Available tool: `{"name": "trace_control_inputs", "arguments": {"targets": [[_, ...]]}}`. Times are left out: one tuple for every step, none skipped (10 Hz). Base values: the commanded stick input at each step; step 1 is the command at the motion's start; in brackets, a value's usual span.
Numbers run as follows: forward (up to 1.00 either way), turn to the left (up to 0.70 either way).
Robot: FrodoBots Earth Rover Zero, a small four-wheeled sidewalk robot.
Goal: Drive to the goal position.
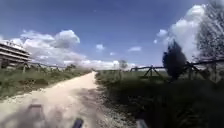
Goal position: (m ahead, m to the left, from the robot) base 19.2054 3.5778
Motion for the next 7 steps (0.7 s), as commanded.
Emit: {"name": "trace_control_inputs", "arguments": {"targets": [[0.69,0.00],[0.70,0.00],[0.70,0.00],[0.70,0.00],[0.68,0.26],[0.65,0.23],[0.64,0.11]]}}
